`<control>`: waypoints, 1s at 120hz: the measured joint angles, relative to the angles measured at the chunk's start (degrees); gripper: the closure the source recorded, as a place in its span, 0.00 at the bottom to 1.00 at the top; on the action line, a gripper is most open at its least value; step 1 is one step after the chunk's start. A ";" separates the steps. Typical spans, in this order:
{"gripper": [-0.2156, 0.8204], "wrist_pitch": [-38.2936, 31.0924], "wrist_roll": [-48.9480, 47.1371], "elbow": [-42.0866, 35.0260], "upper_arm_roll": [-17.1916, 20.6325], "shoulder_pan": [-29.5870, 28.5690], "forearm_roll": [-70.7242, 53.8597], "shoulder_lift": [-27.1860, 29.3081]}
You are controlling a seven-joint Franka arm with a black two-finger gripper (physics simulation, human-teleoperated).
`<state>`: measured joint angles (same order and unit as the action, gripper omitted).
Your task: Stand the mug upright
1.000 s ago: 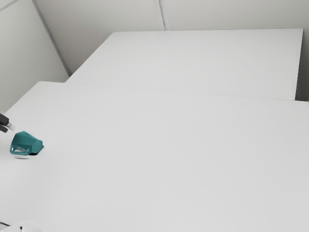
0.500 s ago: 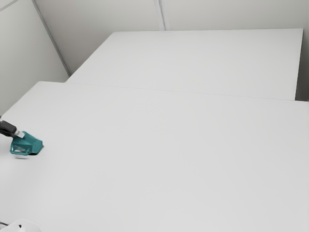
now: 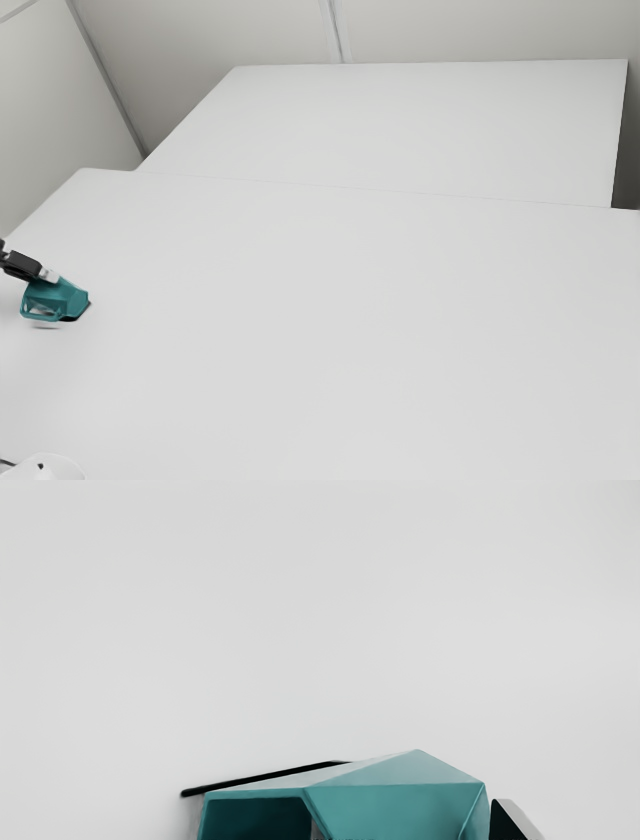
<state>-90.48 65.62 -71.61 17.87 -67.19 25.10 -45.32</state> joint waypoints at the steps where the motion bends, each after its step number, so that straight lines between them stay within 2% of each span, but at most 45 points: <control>1: 0.58 0.04 0.02 0.01 0.01 -0.03 0.08 0.01; 29: 0.80 0.81 0.59 -0.11 0.37 -0.49 2.11 0.17; 47: 0.88 0.98 0.85 -0.33 0.77 -0.46 3.11 0.18; 74: 0.87 1.24 1.08 -0.67 0.82 -0.38 4.21 0.41; 87: 0.91 1.21 1.12 -0.90 0.82 -0.41 4.33 0.53; 102: 0.89 1.30 1.09 -1.01 0.82 -0.26 4.29 0.98; 120: 0.94 1.55 0.83 -1.60 0.82 0.41 4.16 2.49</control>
<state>-88.93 66.45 -73.21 18.70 -66.78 29.26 -42.82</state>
